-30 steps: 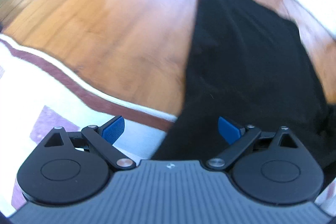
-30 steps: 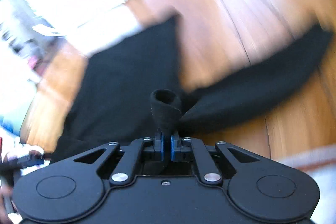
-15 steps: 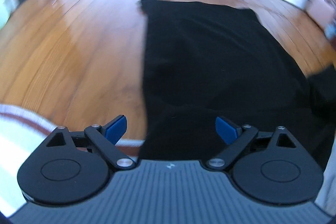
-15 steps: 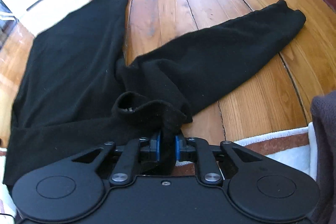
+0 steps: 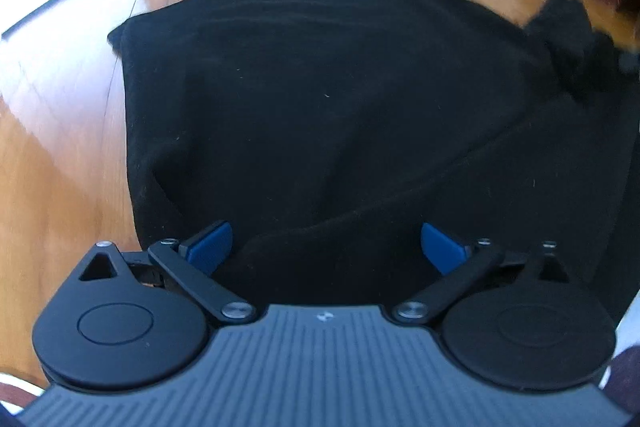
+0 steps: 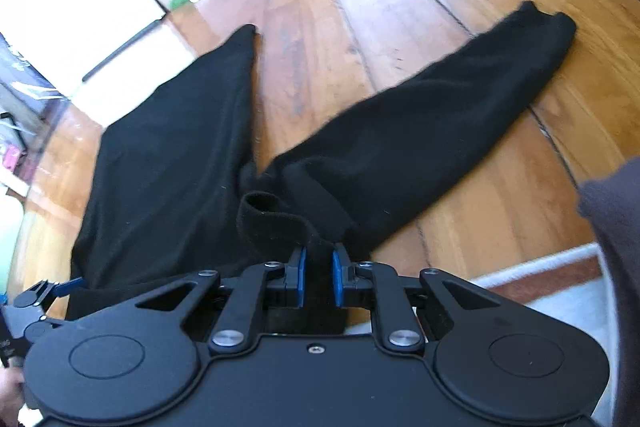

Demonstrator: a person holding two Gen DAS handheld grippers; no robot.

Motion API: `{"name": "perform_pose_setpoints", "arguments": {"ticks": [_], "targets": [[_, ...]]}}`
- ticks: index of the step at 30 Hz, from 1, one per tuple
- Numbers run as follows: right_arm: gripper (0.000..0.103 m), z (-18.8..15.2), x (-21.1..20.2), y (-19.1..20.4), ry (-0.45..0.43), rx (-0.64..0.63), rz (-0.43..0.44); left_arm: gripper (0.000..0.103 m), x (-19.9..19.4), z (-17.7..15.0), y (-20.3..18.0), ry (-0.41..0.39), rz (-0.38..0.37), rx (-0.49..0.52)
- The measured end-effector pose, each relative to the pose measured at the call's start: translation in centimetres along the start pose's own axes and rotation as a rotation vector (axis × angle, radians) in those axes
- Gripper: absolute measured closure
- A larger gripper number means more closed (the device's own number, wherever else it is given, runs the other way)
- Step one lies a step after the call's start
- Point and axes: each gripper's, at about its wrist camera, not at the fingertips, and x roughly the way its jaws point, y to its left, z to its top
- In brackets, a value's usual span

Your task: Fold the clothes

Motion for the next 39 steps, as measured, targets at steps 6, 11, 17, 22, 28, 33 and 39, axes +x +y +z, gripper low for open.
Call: {"name": "perform_pose_setpoints", "arguments": {"ticks": [6,11,17,22,28,33,39], "targets": [[0.095,0.2,-1.1,1.9,-0.098,-0.097,0.108,0.09,-1.6,0.5,1.8,0.074,0.01,-0.142],[0.095,0.0,-1.3,3.4,-0.138,-0.164,0.144,0.093,-3.7,0.3,3.2,0.033,0.046,-0.181],[0.096,0.4,-1.2,4.3,-0.137,-0.176,0.205,0.094,-5.5,-0.5,6.3,0.014,0.076,-0.286],[0.095,0.2,6.2,6.2,0.216,-0.244,-0.051,0.077,-7.3,-1.6,6.9,0.008,0.061,-0.37],[0.08,0.2,3.4,7.0,0.061,-0.22,-0.154,0.047,-9.9,-2.8,6.7,-0.011,0.047,-0.459],[0.077,-0.8,1.1,10.0,0.03,-0.251,-0.101,0.029,-11.6,-4.1,5.5,0.01,0.036,-0.499],[0.068,-4.0,3.0,14.7,0.203,-0.24,0.308,0.017,-9.0,-6.5,0.6,0.256,0.09,-0.338]]}}
